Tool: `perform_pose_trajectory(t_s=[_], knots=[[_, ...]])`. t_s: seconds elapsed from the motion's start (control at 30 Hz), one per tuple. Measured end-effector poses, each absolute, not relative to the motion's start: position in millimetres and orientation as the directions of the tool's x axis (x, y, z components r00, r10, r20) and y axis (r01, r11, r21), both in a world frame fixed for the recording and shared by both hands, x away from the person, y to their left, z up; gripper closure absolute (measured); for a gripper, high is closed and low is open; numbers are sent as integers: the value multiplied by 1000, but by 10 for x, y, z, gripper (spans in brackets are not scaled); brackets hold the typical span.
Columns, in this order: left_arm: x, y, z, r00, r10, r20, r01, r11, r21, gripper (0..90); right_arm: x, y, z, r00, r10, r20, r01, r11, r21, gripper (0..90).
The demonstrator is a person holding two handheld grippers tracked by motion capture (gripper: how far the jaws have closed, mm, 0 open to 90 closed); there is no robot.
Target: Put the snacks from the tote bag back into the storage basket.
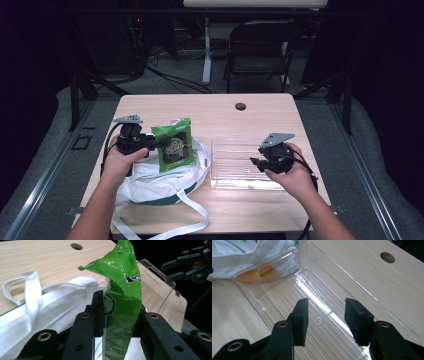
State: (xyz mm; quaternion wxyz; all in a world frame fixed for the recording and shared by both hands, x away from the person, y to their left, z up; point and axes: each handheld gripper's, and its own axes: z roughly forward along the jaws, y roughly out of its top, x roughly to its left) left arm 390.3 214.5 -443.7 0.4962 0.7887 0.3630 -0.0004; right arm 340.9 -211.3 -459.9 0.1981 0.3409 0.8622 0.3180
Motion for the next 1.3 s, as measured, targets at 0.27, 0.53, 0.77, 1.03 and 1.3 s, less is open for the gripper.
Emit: perform_pose_trajectory(t_s=[0.27, 0.53, 0.77, 1.03, 1.3], knots=[[3958, 2116, -4347, 750, 557, -357, 559, -245, 792, 720, 3507, -2036, -4436, -749, 646, -146, 434, 645, 629, 552], [3977, 2044, -4263, 762, 556, -332, 540, -262, 800, 721, 3589, -1925, -4161, -807, 569, -160, 389, 715, 581, 566], [3995, 1959, -4206, 778, 537, -325, 525, -273, 806, 721, 3619, -1878, -3984, -828, 523, -201, 347, 760, 549, 563], [4007, 1811, -4090, 806, 505, -308, 494, -290, 819, 722, 3726, -1846, -3781, -848, 482, -221, 316, 794, 520, 568], [4040, 1643, -4061, 825, 482, -295, 479, -319, 817, 722, 3790, -1782, -3671, -862, 457, -219, 301, 809, 504, 568]])
